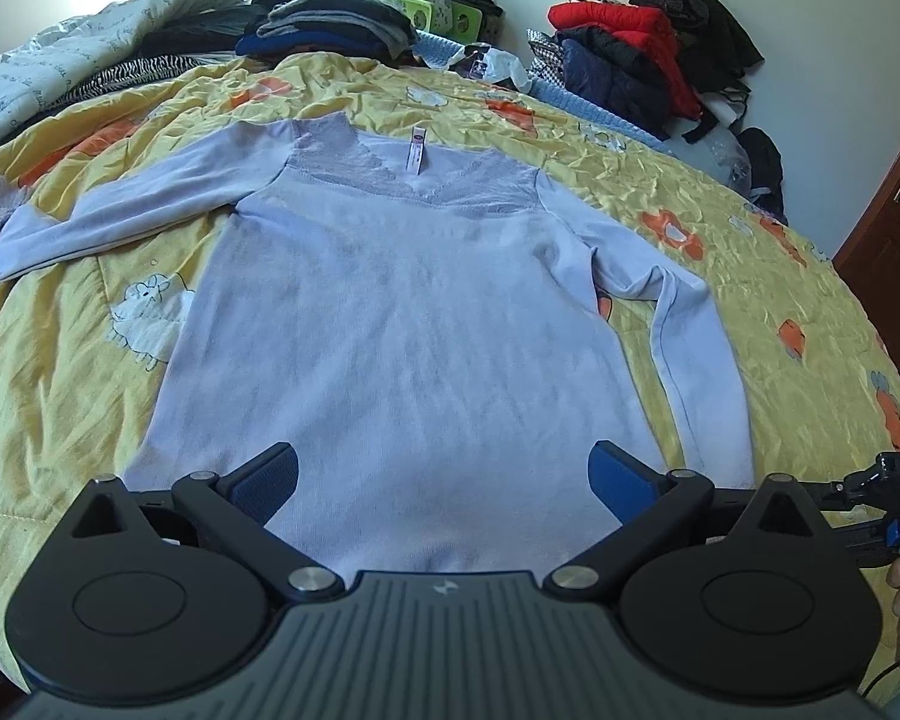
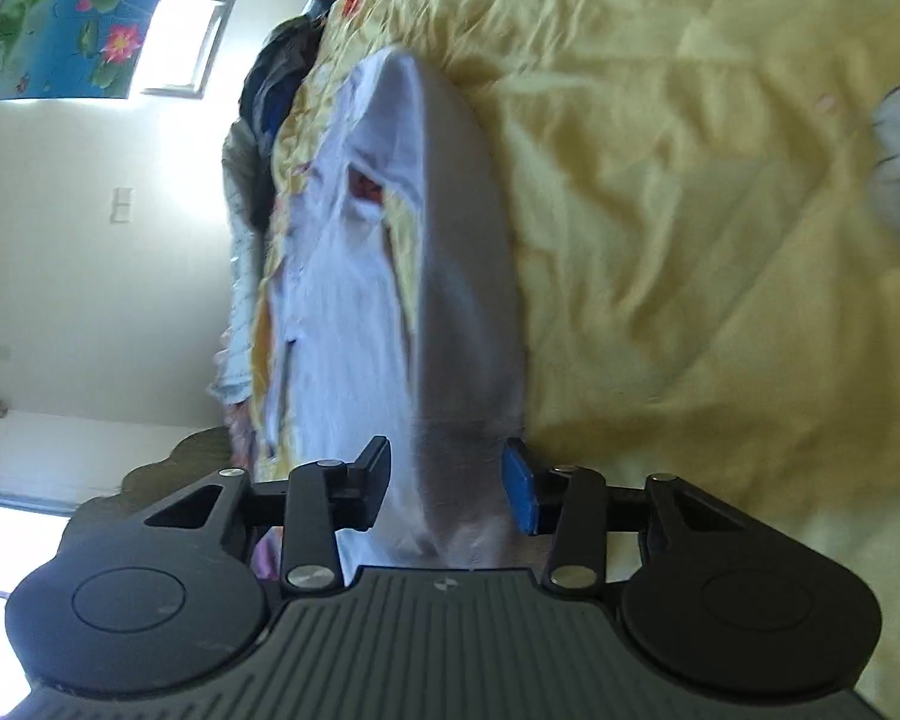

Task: Fold small clothes
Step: 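Carry the held sleeve with the right gripper across the shirt front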

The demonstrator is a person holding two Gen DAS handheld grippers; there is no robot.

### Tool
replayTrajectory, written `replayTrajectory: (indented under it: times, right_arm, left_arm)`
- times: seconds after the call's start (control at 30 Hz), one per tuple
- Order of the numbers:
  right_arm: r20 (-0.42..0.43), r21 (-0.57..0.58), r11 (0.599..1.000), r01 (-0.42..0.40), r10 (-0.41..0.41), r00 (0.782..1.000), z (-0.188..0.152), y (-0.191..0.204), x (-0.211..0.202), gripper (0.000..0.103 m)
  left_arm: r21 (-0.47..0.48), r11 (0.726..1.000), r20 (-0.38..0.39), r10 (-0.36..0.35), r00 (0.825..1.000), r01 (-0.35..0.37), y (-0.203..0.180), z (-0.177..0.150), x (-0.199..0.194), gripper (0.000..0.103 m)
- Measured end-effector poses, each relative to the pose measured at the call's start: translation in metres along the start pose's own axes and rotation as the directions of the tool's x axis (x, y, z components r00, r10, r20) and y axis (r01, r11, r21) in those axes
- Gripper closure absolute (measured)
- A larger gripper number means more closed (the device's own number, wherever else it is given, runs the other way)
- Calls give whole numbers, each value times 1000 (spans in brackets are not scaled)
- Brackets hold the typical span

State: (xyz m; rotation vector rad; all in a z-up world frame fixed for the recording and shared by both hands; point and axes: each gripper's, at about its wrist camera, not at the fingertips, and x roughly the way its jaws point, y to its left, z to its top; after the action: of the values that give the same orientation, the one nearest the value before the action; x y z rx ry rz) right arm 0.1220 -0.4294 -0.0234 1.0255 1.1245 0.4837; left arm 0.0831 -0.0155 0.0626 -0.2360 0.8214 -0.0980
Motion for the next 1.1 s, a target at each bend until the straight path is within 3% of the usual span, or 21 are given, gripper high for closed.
replayTrajectory:
  times: [0.1, 0.27, 0.5, 0.63, 0.7, 0.83, 0.9, 0.93, 0.97, 1.0, 1.1]
  right_arm:
    - [-8, 11, 1000, 22, -22, 1000, -2, -7, -8, 59]
    - [-62, 21, 999, -28, 30, 998, -7, -8, 19, 59]
    - [75, 161, 971, -177, 167, 983, 34, -21, 30, 60]
    - [-22, 83, 991, -105, 107, 994, 26, -5, 43, 61]
    - [-44, 29, 997, -68, 69, 997, 16, 0, 40, 62]
    - [-55, 22, 998, -65, 66, 996, 2, -5, 26, 62]
    - [-51, 35, 997, -66, 67, 996, -3, -9, 23, 66]
    - [-56, 45, 997, -59, 62, 996, -4, -12, 23, 74]
    - [-65, 57, 997, -47, 50, 997, -5, -15, 26, 92]
    - [-65, 67, 997, -23, 27, 998, -5, -16, 29, 99]
    - [3, 81, 996, -44, 44, 999, -9, -14, 23, 99]
  left_arm:
    - [12, 1000, -8, -9, 1000, 9, -5, -1, 3, 0]
    - [38, 999, -13, -22, 1000, 22, -13, -3, 4, 0]
    - [20, 1000, -9, 6, 1000, -6, -7, -4, 1, 0]
    - [17, 1000, -13, 14, 1000, -14, -5, -4, 3, 0]
    - [21, 1000, -19, 6, 1000, -5, -6, -4, 6, 0]
    - [50, 999, -22, -15, 1000, 16, -14, -4, 10, 0]
    - [58, 998, -25, -24, 999, 25, -17, -4, 12, 0]
    - [59, 998, -27, -29, 999, 31, -18, -5, 13, 0]
    - [61, 997, -28, -34, 999, 36, -20, -5, 13, 0]
    - [64, 997, -27, -37, 999, 39, -20, -5, 12, 0]
    - [77, 996, -8, -38, 999, 39, -19, -6, 7, 0]
